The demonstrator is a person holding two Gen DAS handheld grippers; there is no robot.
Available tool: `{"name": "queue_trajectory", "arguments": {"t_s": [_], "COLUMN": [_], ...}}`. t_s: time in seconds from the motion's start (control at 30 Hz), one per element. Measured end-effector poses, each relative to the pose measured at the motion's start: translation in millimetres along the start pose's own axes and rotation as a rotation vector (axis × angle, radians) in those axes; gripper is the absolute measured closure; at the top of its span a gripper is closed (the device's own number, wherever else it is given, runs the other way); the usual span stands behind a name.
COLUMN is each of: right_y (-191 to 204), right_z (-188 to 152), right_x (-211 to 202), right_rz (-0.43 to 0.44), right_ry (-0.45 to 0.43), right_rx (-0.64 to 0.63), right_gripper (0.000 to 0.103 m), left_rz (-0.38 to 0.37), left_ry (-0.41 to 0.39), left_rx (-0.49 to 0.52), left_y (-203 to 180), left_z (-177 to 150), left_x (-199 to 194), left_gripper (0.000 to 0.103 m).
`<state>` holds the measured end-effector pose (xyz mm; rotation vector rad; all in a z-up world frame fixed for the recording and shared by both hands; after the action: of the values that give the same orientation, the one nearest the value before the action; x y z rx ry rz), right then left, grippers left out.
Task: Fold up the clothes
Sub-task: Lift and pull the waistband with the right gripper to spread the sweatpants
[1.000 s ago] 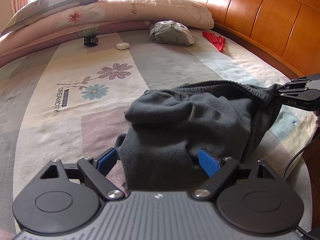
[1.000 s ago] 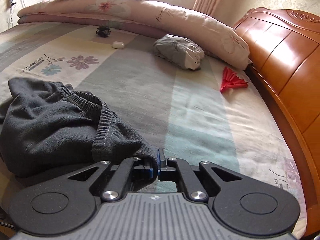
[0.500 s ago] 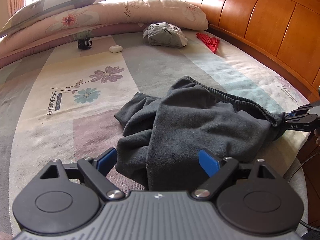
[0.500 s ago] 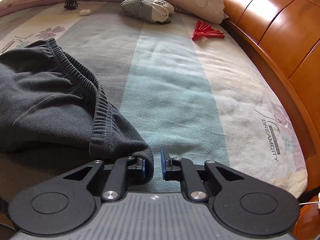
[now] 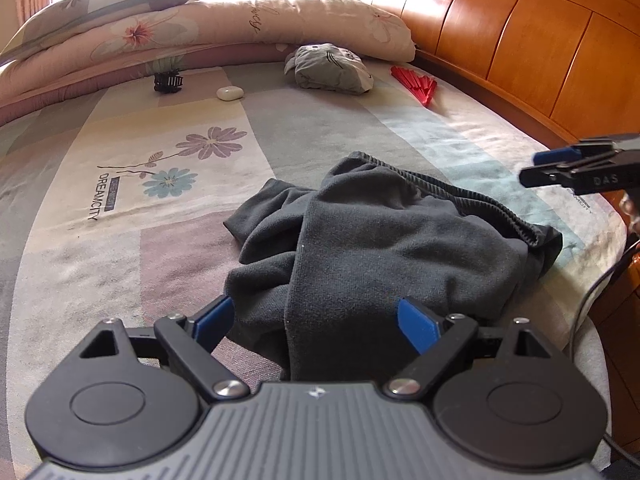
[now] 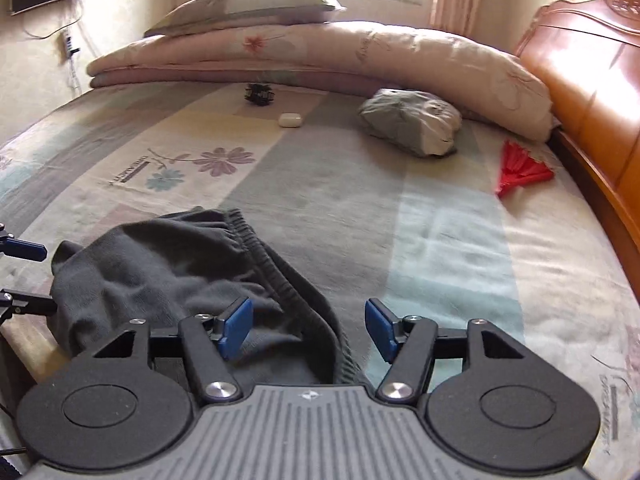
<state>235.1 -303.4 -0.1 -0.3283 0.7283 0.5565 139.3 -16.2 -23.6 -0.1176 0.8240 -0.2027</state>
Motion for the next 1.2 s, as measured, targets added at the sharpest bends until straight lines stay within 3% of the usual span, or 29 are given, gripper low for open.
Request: {"name": "queue_trajectory", "arguments": {"t_s": [0.17, 0.33, 0.5, 0.57, 0.63, 0.67, 0.7, 0.73, 0.77, 0.97, 1.2], "right_y": [4.3, -5.0, -5.8, -1.4, 5.7, 9.8, 13.4, 16.5, 18.0, 0.8, -67.9], "right_z": [28.3, 28.6, 17.2, 12.4, 8.0, 6.2, 4.7, 3.4, 2.8, 13.8, 30.8], "right_x": [73.2, 119.2, 100.7, 89.0, 81.1, 78.6, 77.8, 78.0, 78.4, 75.0, 72.2], "right_rz": [0.103, 0.178, 0.271, 0.293, 0.298, 0.291, 0.269, 0.238, 0.210, 0.040, -0.207], "right_ry": [0.062, 0.140, 0.163, 0.177, 0.196, 0.200, 0.203, 0.205, 0.202, 0.127, 0.096], "right_rx": [-0.033, -0.008, -0.018, -0.057, -0.118, -0.149, -0.176, -0.199, -0.213, -0.191, -0.076], "right_gripper": [0.036, 0.035, 0.036, 0.042, 0.059, 0.062, 0.072, 0.089, 0.094, 0.094, 0.094], "left_rz": [-0.004, 0.009, 0.009, 0.005, 0.010, 0.011, 0.010, 0.005, 0.001, 0.020, 0.047], "left_ry": [-0.004, -0.001, -0.002, -0.007, -0.013, -0.016, -0.018, -0.019, -0.019, -0.024, -0.046], "left_rx": [-0.031, -0.050, -0.058, -0.052, -0.041, -0.039, -0.038, -0.037, -0.035, -0.008, 0.003], "left_y": [4.4, 10.6, 14.2, 13.9, 11.9, 10.5, 9.2, 7.9, 6.5, -0.9, -1.4], "left_z": [-1.2, -1.6, -0.6, 0.4, 2.2, 3.1, 3.8, 4.3, 4.6, 6.4, 14.0], "left_x": [-5.2, -5.3, -4.8, -4.1, -2.5, -1.8, -1.4, -1.2, -1.1, -5.5, -9.2], "left_gripper": [0.014, 0.014, 0.014, 0.014, 0.014, 0.014, 0.014, 0.014, 0.014, 0.014, 0.014]}}
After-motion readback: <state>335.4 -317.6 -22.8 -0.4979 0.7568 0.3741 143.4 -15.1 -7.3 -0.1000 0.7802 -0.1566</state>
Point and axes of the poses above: each gripper's, at about its wrist camera, not at the fingertips, and x roughly the way its jaws point, y to its left, z to its top, the point moved 1 cm from there along x, roughly the way its jaws point, and after that the axes turned 8 degrees about -x, right-handed, at the moved point
